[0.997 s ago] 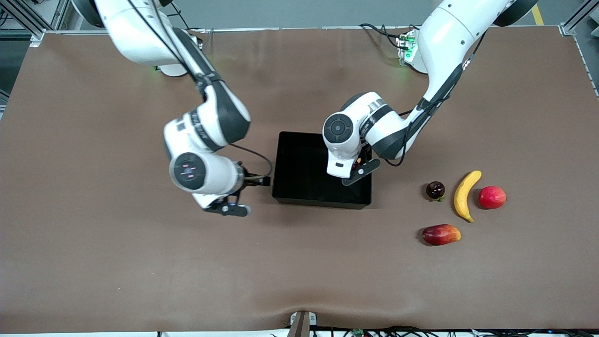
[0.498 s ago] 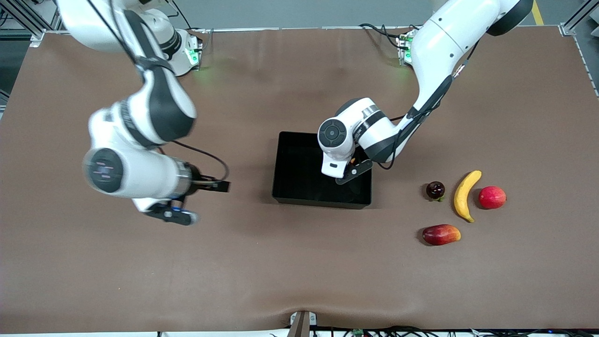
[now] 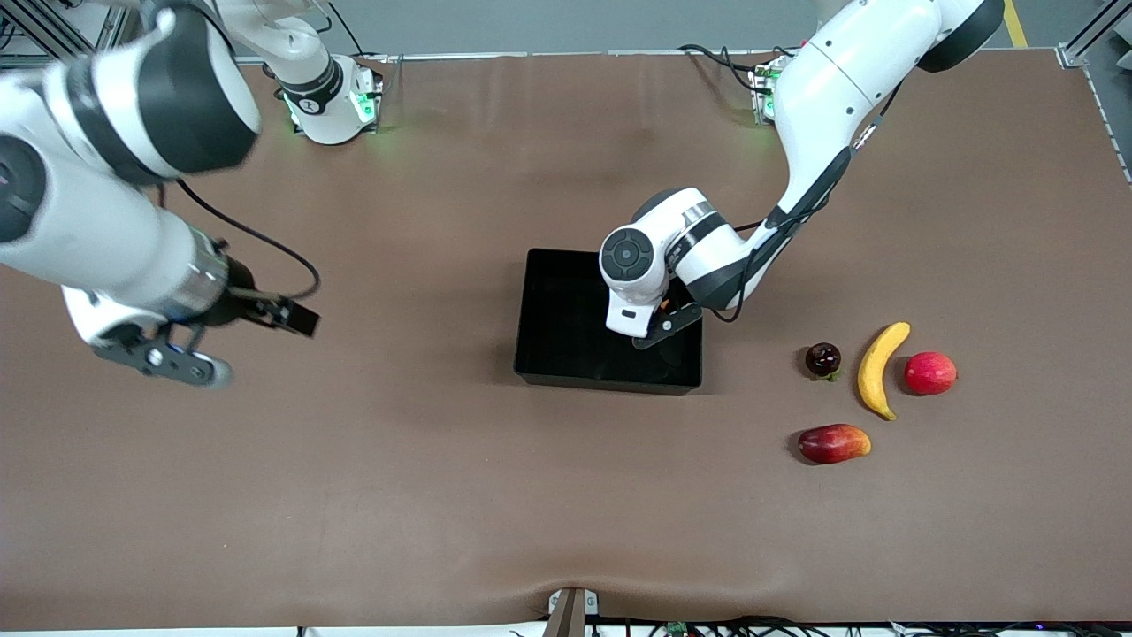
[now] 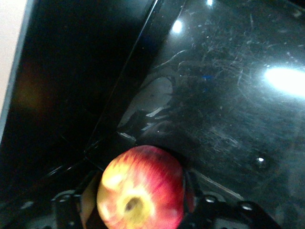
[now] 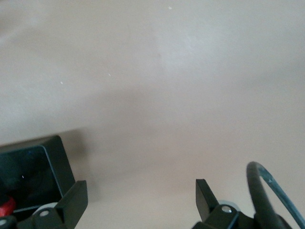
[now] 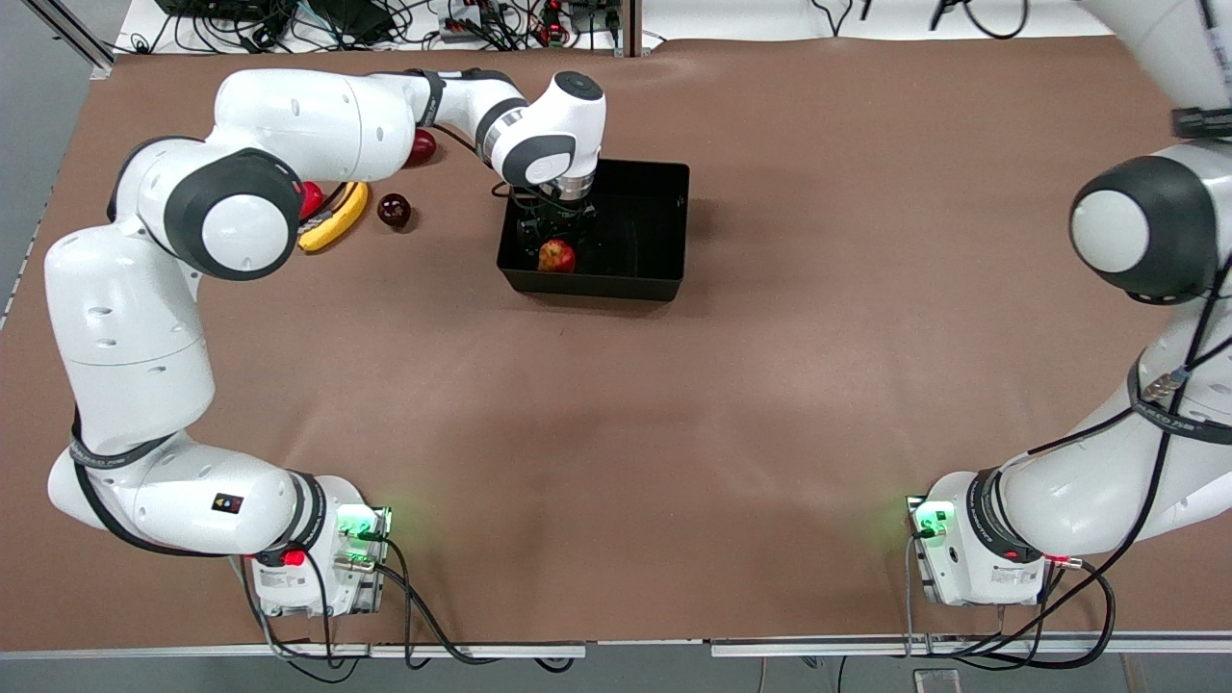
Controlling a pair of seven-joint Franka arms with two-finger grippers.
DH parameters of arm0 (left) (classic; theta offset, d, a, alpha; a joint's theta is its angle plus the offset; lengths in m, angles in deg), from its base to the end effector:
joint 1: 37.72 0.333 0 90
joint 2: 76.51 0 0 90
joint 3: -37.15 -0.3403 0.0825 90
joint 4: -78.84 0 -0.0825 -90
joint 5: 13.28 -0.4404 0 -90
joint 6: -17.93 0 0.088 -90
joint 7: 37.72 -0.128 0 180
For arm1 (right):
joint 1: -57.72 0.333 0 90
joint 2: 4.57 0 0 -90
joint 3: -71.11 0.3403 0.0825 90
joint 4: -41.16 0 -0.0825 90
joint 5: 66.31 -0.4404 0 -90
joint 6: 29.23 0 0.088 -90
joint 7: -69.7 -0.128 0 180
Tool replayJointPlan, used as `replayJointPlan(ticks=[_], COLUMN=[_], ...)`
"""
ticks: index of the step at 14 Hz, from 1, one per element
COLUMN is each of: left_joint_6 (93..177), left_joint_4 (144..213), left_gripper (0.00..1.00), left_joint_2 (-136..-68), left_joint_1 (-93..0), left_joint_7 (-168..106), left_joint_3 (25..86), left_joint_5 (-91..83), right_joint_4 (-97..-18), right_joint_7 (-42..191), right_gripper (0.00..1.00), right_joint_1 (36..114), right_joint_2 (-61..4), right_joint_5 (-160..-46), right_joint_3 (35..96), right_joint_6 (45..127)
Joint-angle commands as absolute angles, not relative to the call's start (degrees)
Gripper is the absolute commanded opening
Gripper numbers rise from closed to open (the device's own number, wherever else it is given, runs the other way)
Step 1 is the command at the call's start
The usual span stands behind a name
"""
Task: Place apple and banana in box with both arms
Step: 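Open the left gripper over the box while the right gripper withdraws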
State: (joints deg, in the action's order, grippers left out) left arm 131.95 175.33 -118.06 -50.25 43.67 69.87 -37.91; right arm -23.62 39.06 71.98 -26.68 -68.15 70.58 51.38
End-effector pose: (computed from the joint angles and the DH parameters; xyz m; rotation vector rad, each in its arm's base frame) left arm 0.5282 -0.4497 0.1694 -2.8196 -0.6575 0.2062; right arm 0.6915 0.1750 0.5867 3.0886 -0.4528 -0.1753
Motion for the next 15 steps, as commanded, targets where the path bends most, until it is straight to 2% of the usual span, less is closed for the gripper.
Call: replayJointPlan(ticks=[1, 4, 9, 15], left_joint_6=[132.71, 131.93, 129.12, 125.95], left_joint_4=[174.73, 173.15, 169.37, 170.77], left_gripper=[1.00, 1.00, 1.00, 1.00], left_joint_2=[-117.56, -114.84, -109.92, -105.78], left_joint_1=[-50.38, -50.21, -45.21, -31.24], left_joint_7=[45.34, 45.08, 35.88, 5.41], left_joint_3=[70.02, 70.11, 70.02, 70.28], left_joint_5=[-39.21, -39.03, -39.12, -38.33], right_joint_4=[-25.46, -26.42, -34.32, -42.85], right_joint_7=[38.94, 39.47, 46.12, 58.15], right_gripper=[1.00, 1.00, 1.00, 1.00], right_joint_1=[63.99, 51.25, 49.37, 50.07], right_joint_2=[-22.07, -19.34, -10.91, -4.66], right_joint_5=[-67.10, -66.49, -65.79, -65.96], right_joint_3=[76.98, 88.48, 87.91, 83.60], right_joint_6=[49.36, 47.24, 49.17, 51.89])
